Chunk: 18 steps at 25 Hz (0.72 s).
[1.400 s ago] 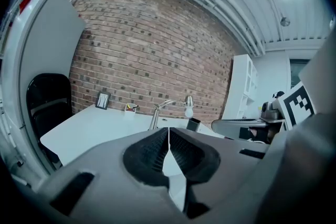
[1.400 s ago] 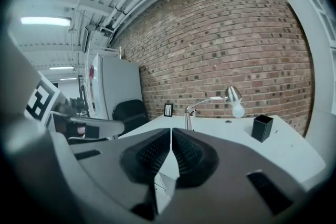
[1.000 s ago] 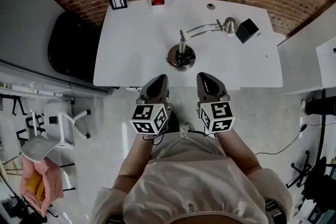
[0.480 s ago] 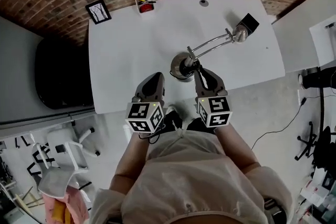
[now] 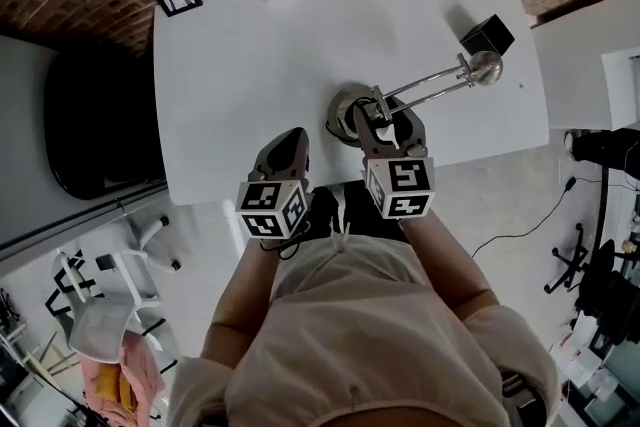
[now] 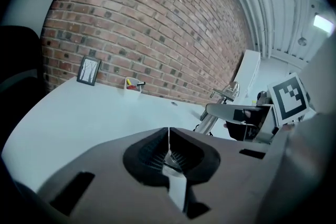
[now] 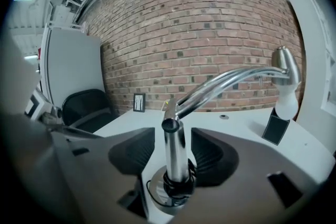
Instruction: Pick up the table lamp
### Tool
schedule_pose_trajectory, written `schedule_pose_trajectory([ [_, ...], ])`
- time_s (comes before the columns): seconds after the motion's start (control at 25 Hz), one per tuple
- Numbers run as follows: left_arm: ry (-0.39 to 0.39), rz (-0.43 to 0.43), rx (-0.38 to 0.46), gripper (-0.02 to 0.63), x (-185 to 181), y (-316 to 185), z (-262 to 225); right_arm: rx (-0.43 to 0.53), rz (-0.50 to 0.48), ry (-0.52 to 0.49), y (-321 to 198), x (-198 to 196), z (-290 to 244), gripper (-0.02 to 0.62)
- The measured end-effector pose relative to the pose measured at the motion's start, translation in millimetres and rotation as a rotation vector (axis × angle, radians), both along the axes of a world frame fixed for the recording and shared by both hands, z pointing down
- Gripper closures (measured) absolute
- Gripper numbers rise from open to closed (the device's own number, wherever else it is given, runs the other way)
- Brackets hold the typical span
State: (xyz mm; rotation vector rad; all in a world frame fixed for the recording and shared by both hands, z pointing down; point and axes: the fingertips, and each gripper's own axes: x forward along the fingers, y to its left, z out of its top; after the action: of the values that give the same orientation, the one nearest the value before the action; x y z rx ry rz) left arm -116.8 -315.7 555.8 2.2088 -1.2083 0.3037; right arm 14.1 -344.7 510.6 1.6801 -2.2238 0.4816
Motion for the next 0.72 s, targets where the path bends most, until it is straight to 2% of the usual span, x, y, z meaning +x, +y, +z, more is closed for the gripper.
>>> schedule_pose_trajectory([
  [0.16,0.021,-0.001,-0.034,0.584,8,2,13,-0.013,-0.017,-0.033,-15,-3,8,0.399],
  [0.52,0.056,-0.056,-0.128,0.584,15,6,41,-0.001,-0.074,-0.003,-35,-17,14,0.412],
  [0.64,0.053,-0.070,-0.140,0.584,16,4,47,-0.009,-0.075,0.033,-40,-15,16,0.460],
  [0.72,0.046,-0.076,-0.143,0.584,17,2,50,-0.007,-0.086,0.071,-42,-15,15,0.529],
])
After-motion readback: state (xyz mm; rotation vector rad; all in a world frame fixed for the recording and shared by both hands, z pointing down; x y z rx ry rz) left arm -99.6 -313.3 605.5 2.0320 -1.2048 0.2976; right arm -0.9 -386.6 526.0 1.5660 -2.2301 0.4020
